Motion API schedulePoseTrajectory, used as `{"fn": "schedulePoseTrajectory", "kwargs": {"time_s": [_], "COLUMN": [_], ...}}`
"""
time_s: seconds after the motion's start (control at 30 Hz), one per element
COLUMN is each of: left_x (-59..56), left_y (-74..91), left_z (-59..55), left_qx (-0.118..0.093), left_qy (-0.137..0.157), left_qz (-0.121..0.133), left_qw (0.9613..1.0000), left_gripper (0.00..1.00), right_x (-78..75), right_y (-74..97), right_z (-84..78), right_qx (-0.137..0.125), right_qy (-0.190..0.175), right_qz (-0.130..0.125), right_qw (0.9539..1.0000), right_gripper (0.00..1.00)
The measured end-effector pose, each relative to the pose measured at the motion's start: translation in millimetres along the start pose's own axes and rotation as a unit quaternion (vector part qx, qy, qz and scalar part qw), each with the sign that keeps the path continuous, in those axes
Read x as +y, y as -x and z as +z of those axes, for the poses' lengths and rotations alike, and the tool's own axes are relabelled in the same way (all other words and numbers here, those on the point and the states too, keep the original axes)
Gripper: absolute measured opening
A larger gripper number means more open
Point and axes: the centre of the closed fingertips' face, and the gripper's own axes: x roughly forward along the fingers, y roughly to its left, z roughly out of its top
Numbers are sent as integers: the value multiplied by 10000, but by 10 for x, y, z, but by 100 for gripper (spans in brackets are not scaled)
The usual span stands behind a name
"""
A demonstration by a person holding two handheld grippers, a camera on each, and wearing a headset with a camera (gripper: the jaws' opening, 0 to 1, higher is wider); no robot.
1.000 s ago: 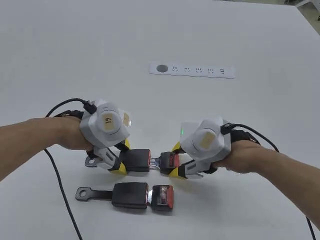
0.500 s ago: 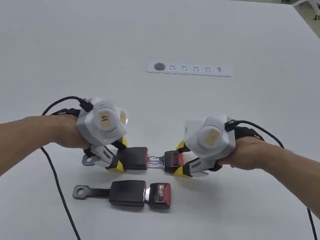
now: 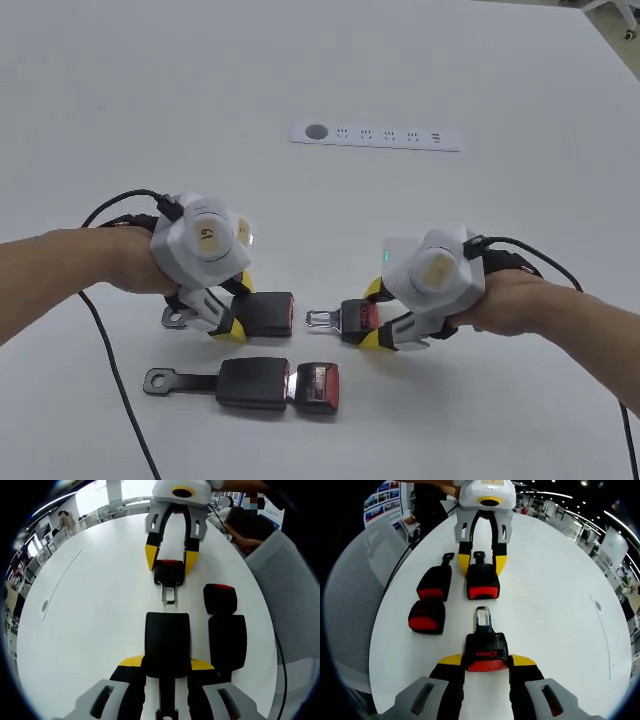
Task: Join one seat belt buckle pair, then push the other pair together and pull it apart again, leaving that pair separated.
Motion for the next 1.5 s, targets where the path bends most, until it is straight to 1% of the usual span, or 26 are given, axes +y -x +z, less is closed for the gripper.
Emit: {"fn": "schedulePoseTrajectory", "kwargs": {"time_s": [0.2,0.4,0.47,0.6,0.73,0.83,0.97,1.07,1.13,1.2,1.33,1.37,1.4,1.47,1.5], "left_x": [14,45,10,29,-27,-7,1,10,-21,-3,-11,-43,-49,11,-32], "left_y": [-4,-8,-19,-13,-21,-9,-9,-10,-16,-9,-3,-4,-4,14,5], "left_z": [-11,-38,-11,-27,20,8,-4,-13,12,1,10,32,37,-8,22], "left_qx": [-12,-17,-14,-10,-4,-7,-13,-22,-29,-34,-58,-85,-109,-148,-158], "left_qy": [-6,-22,-32,-53,-64,-66,-65,-66,-71,-70,-100,-106,-82,-97,-98], "left_qz": [-1,-1,2,0,-1,-3,-1,-3,-6,-6,-6,-6,-5,0,2], "left_qw": [10000,10000,10000,10000,10000,10000,10000,10000,10000,10000,9999,9999,9999,9998,9998], "left_gripper": [32,32,32,33,33,33,33,33,33,33,33,33,33,33,33], "right_x": [-2,-15,-15,-13,-36,-23,-48,-31,-33,-27,-14,-16,-24,-23,-22], "right_y": [39,68,86,131,141,183,176,215,221,233,257,255,252,255,256], "right_z": [-34,-100,-118,-159,-225,-238,-311,-317,-342,-365,-392,-400,-414,-426,-428], "right_qx": [26,39,49,93,129,151,178,195,210,228,230,236,240,239,237], "right_qy": [29,26,28,39,55,43,71,64,73,86,106,116,106,109,110], "right_qz": [14,16,17,12,-1,-8,-1,-3,0,1,20,25,24,18,16], "right_qw": [10000,10000,10000,9999,9999,9999,9998,9998,9998,9997,9997,9997,9997,9997,9997], "right_gripper": [31,31,31,31,31,31,31,31,31,31,31,31,31,32,32]}}
